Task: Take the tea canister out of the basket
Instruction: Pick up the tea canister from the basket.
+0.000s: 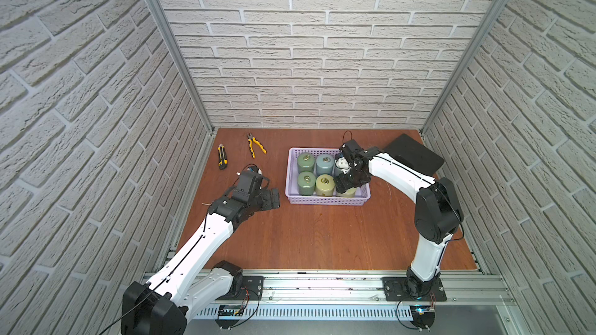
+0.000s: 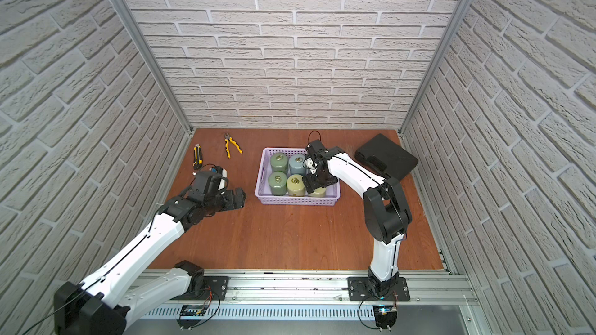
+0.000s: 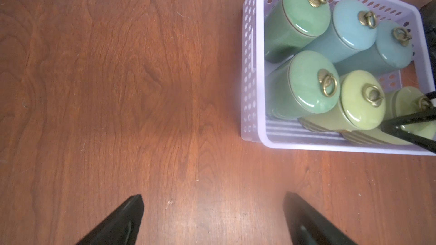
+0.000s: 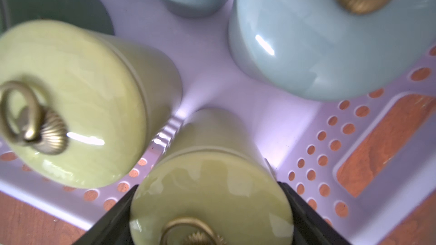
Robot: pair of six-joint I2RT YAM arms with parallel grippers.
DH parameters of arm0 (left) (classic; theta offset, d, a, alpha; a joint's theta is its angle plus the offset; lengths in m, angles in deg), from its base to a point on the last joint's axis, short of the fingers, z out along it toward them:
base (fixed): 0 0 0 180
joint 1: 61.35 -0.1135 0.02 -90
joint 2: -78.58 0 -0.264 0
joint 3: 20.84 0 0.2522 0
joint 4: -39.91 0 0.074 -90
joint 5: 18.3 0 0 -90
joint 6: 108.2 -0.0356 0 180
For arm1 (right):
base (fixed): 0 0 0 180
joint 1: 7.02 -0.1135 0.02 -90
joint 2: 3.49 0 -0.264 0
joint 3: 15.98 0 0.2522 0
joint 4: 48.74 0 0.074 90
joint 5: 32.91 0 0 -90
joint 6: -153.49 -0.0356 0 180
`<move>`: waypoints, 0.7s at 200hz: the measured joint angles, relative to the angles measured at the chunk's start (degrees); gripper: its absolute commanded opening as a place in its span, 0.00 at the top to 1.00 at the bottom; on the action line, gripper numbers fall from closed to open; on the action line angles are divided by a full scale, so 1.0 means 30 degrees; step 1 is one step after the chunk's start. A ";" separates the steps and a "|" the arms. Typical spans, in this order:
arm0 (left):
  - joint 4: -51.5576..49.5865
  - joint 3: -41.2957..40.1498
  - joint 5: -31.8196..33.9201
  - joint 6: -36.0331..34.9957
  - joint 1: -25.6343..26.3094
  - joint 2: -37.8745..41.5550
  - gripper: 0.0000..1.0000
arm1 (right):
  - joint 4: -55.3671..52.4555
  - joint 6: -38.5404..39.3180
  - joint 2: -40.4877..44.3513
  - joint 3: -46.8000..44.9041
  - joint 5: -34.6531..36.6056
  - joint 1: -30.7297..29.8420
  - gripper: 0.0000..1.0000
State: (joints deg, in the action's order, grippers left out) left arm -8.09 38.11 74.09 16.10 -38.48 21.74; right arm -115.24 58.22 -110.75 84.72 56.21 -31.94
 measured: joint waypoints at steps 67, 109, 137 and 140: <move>-0.0007 -0.0197 0.0124 0.0051 0.0000 0.0488 0.02 | -0.0903 -0.0117 0.0000 0.1406 0.0415 0.0000 0.56; -0.0015 -0.0240 0.0131 0.0102 0.0000 0.0568 0.02 | -0.1515 -0.0160 0.0073 0.1661 0.0576 0.0007 0.57; -0.0015 -0.0240 0.0211 0.0102 0.0000 0.0699 0.02 | -0.1887 -0.0168 0.0408 0.1676 0.0714 0.0000 0.58; -0.0015 -0.0240 0.0226 0.0102 0.0000 0.0707 0.02 | -0.1938 -0.0168 0.0466 0.1676 0.0729 0.0000 0.58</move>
State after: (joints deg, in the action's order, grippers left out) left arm -8.13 37.39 74.77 16.41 -38.48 23.86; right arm -121.05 57.71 -109.35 89.74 58.39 -31.94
